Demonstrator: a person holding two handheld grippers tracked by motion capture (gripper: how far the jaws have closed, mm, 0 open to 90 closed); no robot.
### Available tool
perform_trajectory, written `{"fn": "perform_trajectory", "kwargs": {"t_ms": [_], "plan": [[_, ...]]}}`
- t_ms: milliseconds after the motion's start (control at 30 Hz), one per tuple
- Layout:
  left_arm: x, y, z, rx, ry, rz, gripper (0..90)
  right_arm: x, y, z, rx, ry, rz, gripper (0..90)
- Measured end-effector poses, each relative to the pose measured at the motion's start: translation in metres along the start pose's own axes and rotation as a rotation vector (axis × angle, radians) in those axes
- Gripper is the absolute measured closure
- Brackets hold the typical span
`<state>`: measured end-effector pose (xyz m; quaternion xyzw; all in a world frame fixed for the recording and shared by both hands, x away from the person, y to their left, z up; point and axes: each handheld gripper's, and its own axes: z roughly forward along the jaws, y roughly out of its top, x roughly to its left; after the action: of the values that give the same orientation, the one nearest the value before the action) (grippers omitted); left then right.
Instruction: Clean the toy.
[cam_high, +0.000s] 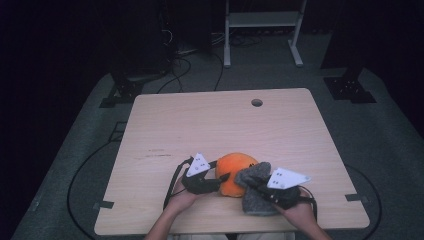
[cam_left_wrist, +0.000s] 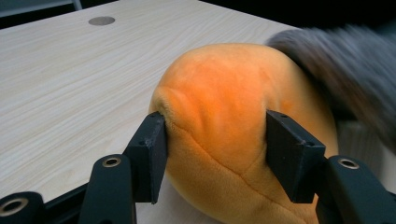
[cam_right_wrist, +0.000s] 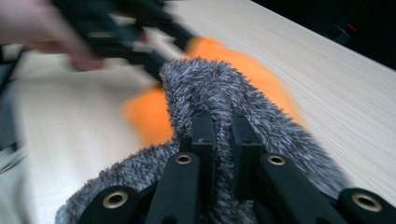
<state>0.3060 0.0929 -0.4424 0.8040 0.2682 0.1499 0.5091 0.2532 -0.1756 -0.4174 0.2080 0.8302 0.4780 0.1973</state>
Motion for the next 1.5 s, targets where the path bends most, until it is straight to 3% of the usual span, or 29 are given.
{"fn": "perform_trajectory", "kwargs": {"t_ms": [33,67,133,233,267,333,567,600,633,733,833,967,1067,1167,1233,1267,1367,1433,1467,1500], "plan": [[0.0,0.0,0.001,0.001,0.002,-0.008,42.3,0.0,0.0,0.0,0.0,0.0,0.0,82.0],[0.001,0.001,0.002,0.002,0.003,-0.009,42.3,0.007,0.002,0.004,0.001,0.026,-0.033,82.0],[0.001,0.001,0.002,0.004,0.003,-0.009,42.2,0.024,0.005,0.023,0.061,0.048,-0.142,82.0],[0.002,0.0,0.001,0.009,0.003,-0.006,42.2,0.024,0.001,0.03,0.088,0.036,-0.171,82.0],[0.003,0.0,0.001,0.004,-0.002,-0.014,42.2,0.018,-0.001,0.029,0.082,0.041,-0.136,82.0],[0.003,0.0,0.001,0.004,-0.001,-0.013,42.2,0.014,-0.001,0.027,0.079,0.038,-0.116,82.0],[0.001,-0.001,0.001,0.003,0.001,0.008,42.1,-0.013,-0.01,0.005,0.063,-0.029,-0.007,82.1],[0.001,-0.001,0.001,0.006,0.003,0.016,42.0,-0.023,-0.011,0.0,0.041,-0.037,0.057,82.1],[0.0,-0.001,0.002,0.005,0.003,0.025,42.0,-0.023,-0.011,0.0,0.041,-0.037,0.057,82.1],[-0.007,0.0,0.002,0.004,0.012,0.079,42.0,-0.032,-0.008,-0.005,-0.021,-0.009,0.129,82.0],[-0.009,0.0,0.002,-0.001,0.014,0.095,41.9,-0.034,-0.008,-0.002,-0.002,-0.007,0.127,82.0],[-0.009,0.0,0.002,-0.002,0.009,0.096,42.0,-0.04,-0.009,-0.002,-0.013,-0.01,0.169,82.0],[-0.01,0.0,0.002,-0.006,-0.004,0.118,42.0,-0.042,-0.004,-0.002,-0.041,-0.014,0.181,82.0],[-0.013,0.0,0.002,-0.008,-0.027,0.152,41.6,-0.042,-0.002,0.003,-0.009,-0.024,0.169,80.9],[-0.014,-0.001,0.002,-0.004,-0.024,0.16,41.7,-0.04,-0.003,0.007,0.004,-0.019,0.169,76.7],[-0.014,0.0,0.002,-0.002,-0.025,0.162,41.8,-0.041,-0.002,0.006,-0.012,-0.011,0.178,70.9],[-0.015,0.0,0.002,-0.005,-0.028,0.169,41.8,-0.043,-0.001,0.006,-0.02,-0.012,0.183,65.3],[-0.017,0.0,0.002,-0.001,-0.023,0.182,42.0,-0.045,-0.001,0.007,-0.03,0.019,0.205,61.0],[-0.021,0.001,0.002,0.003,-0.017,0.221,41.9,-0.045,-0.001,0.008,-0.041,0.032,0.217,58.0],[-0.021,0.001,0.002,0.003,-0.017,0.221,41.8,-0.045,-0.001,0.008,-0.041,0.032,0.217,58.0]]}}
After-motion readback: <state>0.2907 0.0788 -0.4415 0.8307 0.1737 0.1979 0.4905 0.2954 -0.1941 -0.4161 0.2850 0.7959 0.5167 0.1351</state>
